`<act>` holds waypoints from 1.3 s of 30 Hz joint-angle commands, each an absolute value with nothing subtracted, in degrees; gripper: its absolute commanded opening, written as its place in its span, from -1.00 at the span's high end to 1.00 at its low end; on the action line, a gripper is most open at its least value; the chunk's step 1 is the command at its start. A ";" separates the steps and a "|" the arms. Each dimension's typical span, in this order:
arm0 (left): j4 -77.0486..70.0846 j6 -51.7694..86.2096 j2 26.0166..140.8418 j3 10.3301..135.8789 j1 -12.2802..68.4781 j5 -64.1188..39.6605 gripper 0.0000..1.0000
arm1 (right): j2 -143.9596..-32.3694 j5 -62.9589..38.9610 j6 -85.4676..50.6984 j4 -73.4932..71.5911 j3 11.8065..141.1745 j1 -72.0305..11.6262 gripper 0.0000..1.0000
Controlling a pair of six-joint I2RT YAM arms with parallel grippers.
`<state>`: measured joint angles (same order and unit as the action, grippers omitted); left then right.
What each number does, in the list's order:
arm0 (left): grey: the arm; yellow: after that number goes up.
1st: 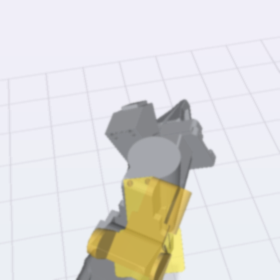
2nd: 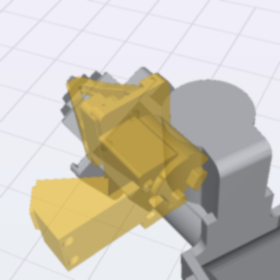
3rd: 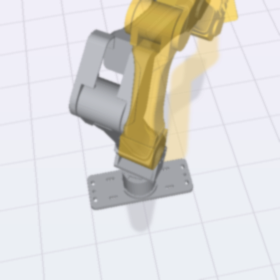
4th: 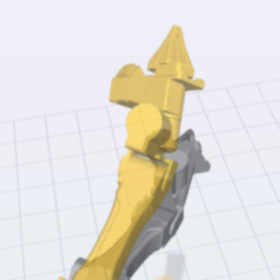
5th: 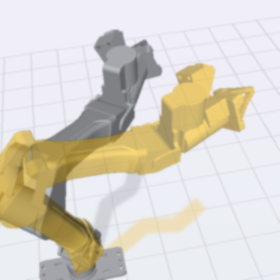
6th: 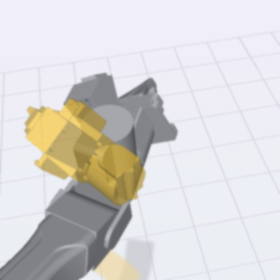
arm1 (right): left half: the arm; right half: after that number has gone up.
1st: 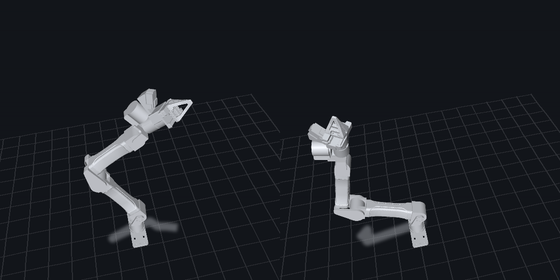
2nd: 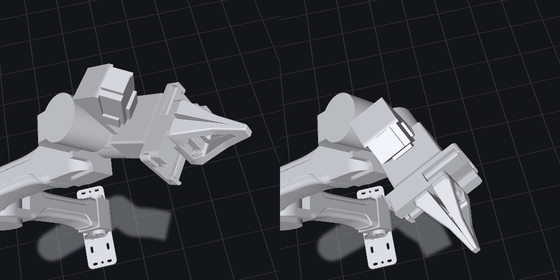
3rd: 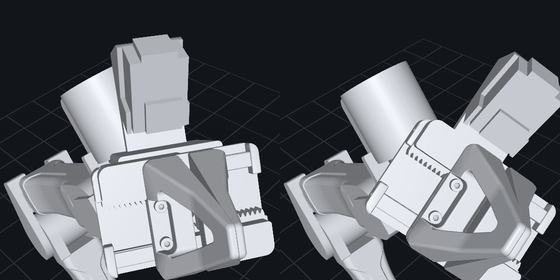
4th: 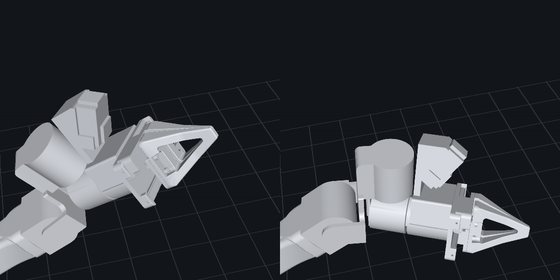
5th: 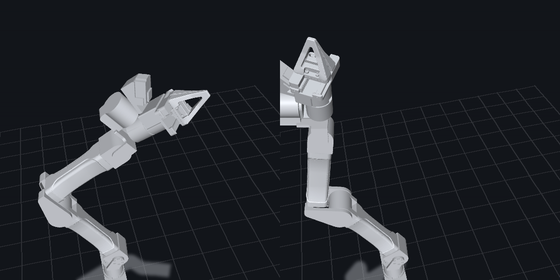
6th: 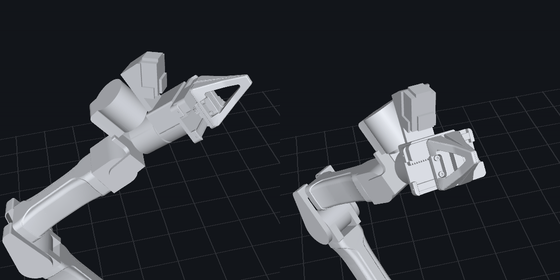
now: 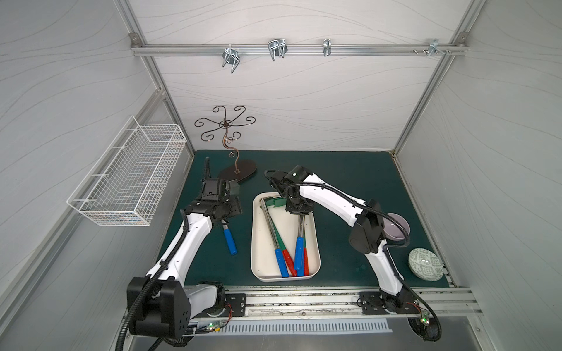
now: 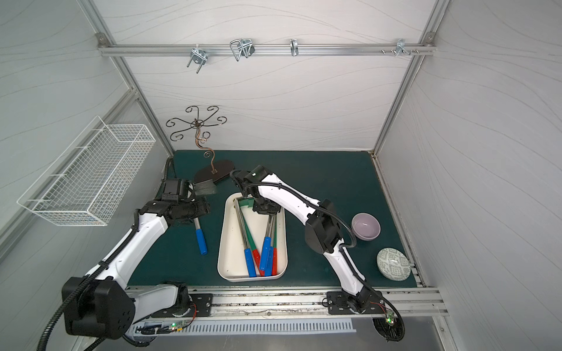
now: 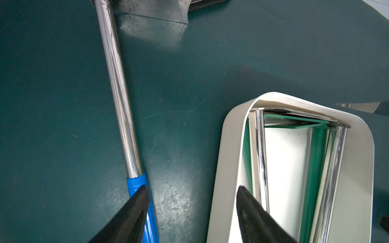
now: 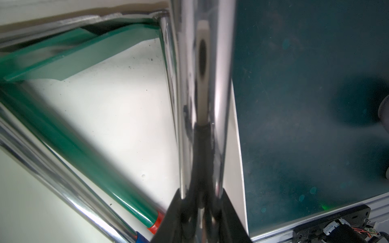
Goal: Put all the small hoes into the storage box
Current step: Place the hoe in the storage box.
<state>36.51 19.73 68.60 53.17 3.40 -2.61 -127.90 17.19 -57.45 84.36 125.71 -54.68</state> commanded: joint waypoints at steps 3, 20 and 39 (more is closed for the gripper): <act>35.75 19.73 68.11 54.10 2.99 -2.94 -0.35 | -130.24 17.05 -58.54 85.53 126.21 -55.28 1.00; 35.69 19.78 67.95 54.15 2.90 -3.07 -0.35 | -133.63 15.95 -60.00 85.52 126.29 -55.15 1.00; 35.69 19.69 68.02 54.14 2.77 -3.25 -0.35 | -135.19 15.46 -58.08 83.10 127.09 -54.93 0.48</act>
<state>36.51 19.73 68.60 53.17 3.36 -2.83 -135.50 15.09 -58.61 82.96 125.84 -54.78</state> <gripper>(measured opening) 0.677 0.256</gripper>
